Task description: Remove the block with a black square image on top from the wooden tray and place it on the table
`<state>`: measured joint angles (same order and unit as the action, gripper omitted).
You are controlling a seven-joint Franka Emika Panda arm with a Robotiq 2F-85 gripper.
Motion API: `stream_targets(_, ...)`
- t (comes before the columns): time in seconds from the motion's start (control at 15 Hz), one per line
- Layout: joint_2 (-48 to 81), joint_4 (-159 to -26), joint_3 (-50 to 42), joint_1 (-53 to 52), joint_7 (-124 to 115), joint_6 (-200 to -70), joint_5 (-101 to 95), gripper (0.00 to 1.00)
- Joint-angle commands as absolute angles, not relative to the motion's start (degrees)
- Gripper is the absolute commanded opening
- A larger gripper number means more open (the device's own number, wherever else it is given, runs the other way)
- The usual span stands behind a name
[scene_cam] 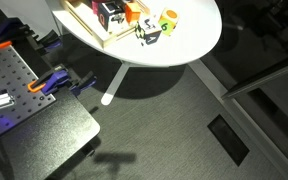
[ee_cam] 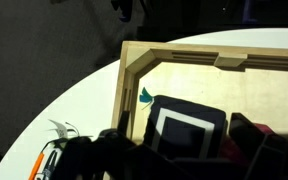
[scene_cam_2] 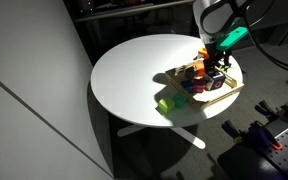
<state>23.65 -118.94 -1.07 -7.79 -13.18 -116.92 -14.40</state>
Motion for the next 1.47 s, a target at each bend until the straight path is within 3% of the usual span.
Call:
stream_targets(0.0, 25.5, -116.5, -1.5, -9.1, -16.5, -114.5, -17.2, 1.00)
stream_targets(1.4, 26.4, -118.0, -1.5, -9.8, -17.4, -123.5, -21.6, 1.00)
